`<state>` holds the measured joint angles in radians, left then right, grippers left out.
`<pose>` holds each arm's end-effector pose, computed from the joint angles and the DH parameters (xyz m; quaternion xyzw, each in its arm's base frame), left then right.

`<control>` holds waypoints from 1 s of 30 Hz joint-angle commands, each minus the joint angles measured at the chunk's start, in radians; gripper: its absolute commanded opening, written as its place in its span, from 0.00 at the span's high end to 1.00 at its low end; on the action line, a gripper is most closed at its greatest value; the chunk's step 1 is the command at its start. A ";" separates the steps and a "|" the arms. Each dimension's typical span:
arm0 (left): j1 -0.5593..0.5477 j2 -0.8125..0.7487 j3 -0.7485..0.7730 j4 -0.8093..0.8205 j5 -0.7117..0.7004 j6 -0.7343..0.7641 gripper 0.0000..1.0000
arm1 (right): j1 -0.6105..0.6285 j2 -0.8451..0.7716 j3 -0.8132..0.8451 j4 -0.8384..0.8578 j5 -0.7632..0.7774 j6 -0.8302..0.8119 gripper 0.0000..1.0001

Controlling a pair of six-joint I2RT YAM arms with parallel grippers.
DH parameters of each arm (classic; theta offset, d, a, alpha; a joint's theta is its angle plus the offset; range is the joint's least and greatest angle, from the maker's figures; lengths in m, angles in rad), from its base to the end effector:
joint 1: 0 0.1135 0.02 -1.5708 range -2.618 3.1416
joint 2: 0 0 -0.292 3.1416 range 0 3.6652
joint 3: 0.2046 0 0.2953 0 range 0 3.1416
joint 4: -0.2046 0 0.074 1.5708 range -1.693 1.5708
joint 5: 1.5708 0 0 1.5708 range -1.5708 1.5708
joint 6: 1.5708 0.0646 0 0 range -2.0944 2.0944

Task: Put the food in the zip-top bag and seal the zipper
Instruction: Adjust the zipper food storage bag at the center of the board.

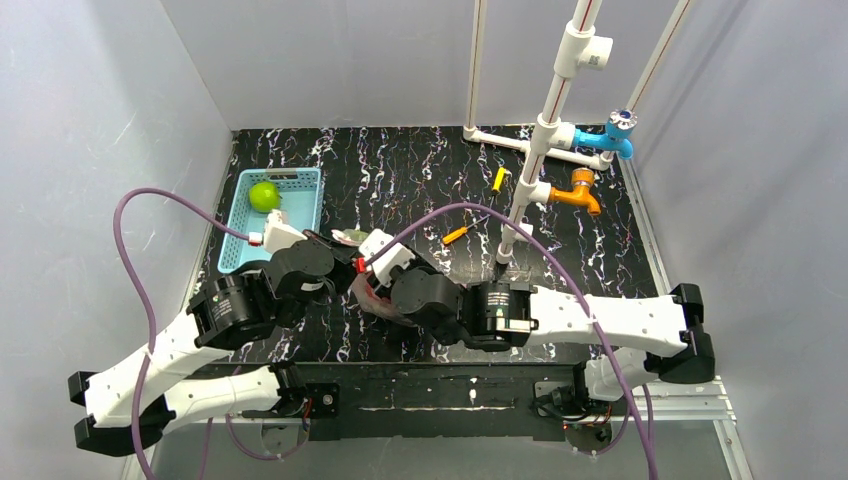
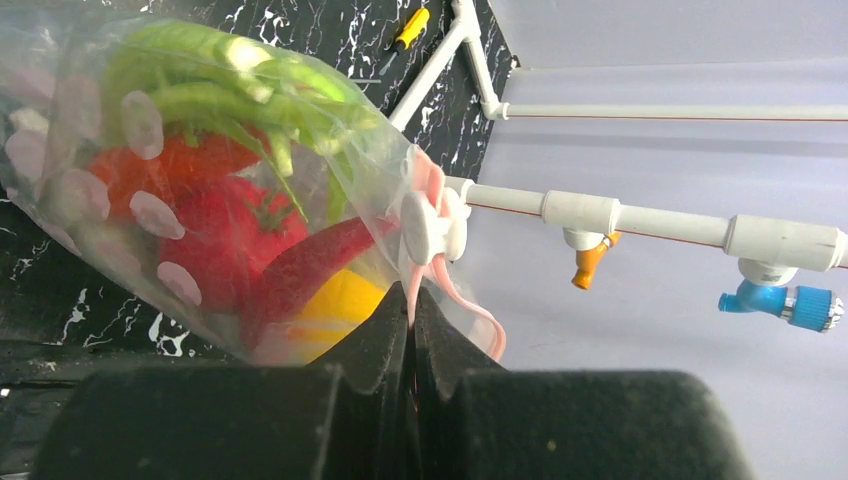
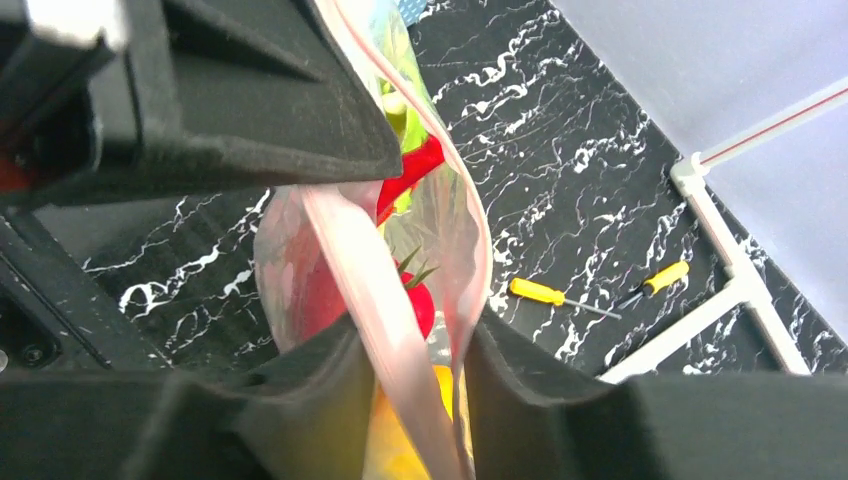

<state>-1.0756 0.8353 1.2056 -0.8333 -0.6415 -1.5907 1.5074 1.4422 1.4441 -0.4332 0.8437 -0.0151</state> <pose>0.1217 -0.1439 0.4344 -0.3659 0.7382 -0.4220 0.3781 0.0721 0.3740 0.4147 -0.3700 0.7085 0.0809 0.5954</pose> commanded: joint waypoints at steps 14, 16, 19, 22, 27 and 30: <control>-0.001 -0.123 -0.088 0.354 0.040 0.617 0.15 | -0.271 -0.258 -0.229 0.205 -0.463 -0.051 0.99; -0.002 -0.175 -0.120 0.428 0.088 0.760 0.07 | -0.319 -0.279 -0.248 0.203 -0.560 -0.051 0.99; -0.002 -0.235 -0.140 0.497 0.189 0.980 0.02 | -0.405 -0.289 -0.250 0.175 -0.697 -0.033 0.99; -0.001 -0.242 -0.100 0.444 0.294 1.196 0.02 | -0.466 -0.291 -0.236 0.142 -0.816 -0.031 0.99; -0.001 -0.191 -0.089 0.352 0.487 1.549 0.02 | -0.533 -0.303 -0.225 0.097 -0.999 -0.030 0.99; 0.018 -0.151 -0.106 0.351 0.555 1.714 0.02 | -0.567 -0.315 -0.226 0.065 -1.066 -0.026 0.99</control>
<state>-1.0753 0.6203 1.1117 -0.4389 -0.2519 -0.2370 0.9790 1.1676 1.1931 -0.3207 -0.0361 -0.0517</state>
